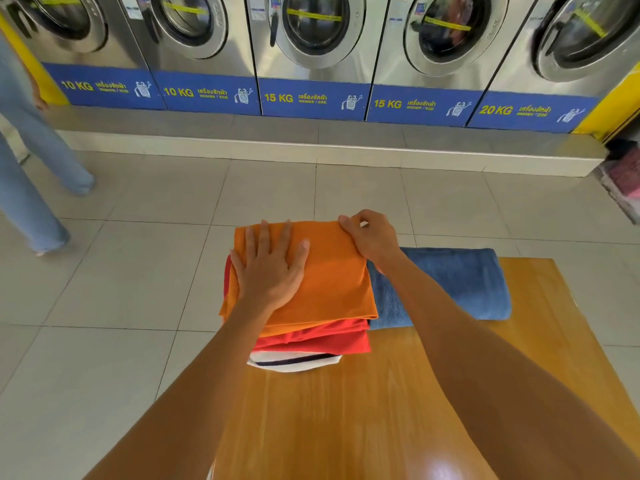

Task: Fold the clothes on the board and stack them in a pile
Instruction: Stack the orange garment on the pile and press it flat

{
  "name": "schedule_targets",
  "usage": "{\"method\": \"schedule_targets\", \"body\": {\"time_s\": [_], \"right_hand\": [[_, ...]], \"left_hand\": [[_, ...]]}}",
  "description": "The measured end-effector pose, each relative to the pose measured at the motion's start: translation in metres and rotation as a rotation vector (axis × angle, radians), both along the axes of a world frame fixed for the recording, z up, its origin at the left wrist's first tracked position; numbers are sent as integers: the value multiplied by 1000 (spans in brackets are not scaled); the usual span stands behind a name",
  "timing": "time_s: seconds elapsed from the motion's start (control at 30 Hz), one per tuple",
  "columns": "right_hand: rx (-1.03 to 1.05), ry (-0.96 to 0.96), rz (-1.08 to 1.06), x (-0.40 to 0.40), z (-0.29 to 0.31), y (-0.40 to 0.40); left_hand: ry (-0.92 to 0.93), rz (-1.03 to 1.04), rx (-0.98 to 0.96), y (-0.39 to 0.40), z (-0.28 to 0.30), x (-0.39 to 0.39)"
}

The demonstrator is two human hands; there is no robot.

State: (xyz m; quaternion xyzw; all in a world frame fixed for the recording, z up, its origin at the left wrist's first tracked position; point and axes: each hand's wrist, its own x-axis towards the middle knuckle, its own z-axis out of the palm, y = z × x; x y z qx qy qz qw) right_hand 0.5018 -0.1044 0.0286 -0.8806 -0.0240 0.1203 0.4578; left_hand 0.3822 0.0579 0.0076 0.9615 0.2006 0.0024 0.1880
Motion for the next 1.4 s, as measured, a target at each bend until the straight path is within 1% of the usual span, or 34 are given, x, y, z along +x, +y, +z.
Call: {"method": "schedule_targets", "body": {"time_s": [0.1,0.2,0.27,0.37,0.43,0.47,0.5,0.57,0.6,0.63,0.67,0.7,0.73,0.77,0.83,0.9,0.97,1.0,1.07,1.13,1.23,1.4], "right_hand": [[-83,-31,-9,4,-9,-2],[-109,18,-6,10,-12,-3],[-71,44,-14,12,-12,-5],[10,12,-86,10,-10,-7],[-32,-72,-121,4,-5,-10],[-59,-146,-135,0,-1,-10],[-64,-230,-158,-6,5,-10],[-47,-396,-175,-23,15,-5],[-63,-479,-124,-34,17,0],[-127,-560,-16,-47,17,7],[-240,-611,140,-59,12,13],[-353,-622,303,-68,5,18],[-434,-583,429,-74,-2,20],[-490,-504,493,-74,-8,20],[-521,-358,495,-64,-11,14],[-544,-299,460,-54,-5,9],[-567,-312,403,-50,4,10],[-587,-350,377,-52,6,13],[-617,-434,380,-64,5,25],[-616,-479,424,-75,-5,36],[-575,-425,422,-74,-20,35],[-564,-387,436,-76,-26,31]], "left_hand": [[-23,-22,-54,10,-5,-4],[-81,8,-139,18,-10,-12],[-54,7,-180,27,-14,-14],[55,10,-204,38,-9,-12],[107,38,-166,40,-1,-10],[101,62,-118,38,4,-9],[62,87,-50,33,8,-8],[-84,101,63,16,15,-6],[-145,69,81,6,16,-6],[-173,7,78,-3,15,-6],[-167,-64,68,-10,11,-7],[-140,-117,61,-12,5,-9],[-112,-143,58,-8,-1,-13],[-98,-139,50,0,-6,-16],[-66,-72,-2,20,-10,-20],[40,4,-57,38,-8,-21],[130,37,10,47,0,-17],[116,54,59,47,5,-15],[-17,72,93,35,13,-10],[-100,7,62,16,12,-8],[-68,-72,59,-1,-7,-15],[-43,-40,106,-3,-20,-14]]}}
